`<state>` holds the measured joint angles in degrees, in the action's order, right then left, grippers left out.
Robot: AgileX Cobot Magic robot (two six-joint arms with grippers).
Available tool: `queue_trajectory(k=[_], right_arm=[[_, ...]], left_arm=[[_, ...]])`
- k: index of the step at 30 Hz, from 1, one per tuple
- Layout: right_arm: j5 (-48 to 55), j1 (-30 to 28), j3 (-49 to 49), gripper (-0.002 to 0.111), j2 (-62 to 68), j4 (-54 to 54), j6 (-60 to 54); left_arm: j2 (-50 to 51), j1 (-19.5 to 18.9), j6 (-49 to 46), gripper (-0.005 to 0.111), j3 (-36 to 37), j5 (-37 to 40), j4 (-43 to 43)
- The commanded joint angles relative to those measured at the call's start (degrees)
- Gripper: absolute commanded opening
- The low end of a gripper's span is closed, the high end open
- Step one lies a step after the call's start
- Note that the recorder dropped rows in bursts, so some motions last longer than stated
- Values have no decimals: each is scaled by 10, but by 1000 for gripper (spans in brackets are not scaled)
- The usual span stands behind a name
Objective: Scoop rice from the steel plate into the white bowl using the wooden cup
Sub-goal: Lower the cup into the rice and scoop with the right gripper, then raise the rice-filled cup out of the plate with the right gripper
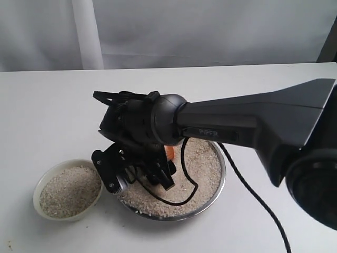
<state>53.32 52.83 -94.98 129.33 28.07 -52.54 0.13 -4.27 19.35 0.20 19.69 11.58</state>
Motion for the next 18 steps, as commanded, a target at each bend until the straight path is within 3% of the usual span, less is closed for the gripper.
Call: queue_trajectory(k=[1,13,18], right_arm=[[-6,-9,2,0,-15,-64,-2],[-8,-46,2,0,-17,-154,-6],[-29,-67,2,0,-26,-265,-60]], left_arm=[[-1,3,1,0,-2,-4,-3],[-1,3,1,0,-2,-4,-3],[-1,3,1,0,-2,-4,-3]])
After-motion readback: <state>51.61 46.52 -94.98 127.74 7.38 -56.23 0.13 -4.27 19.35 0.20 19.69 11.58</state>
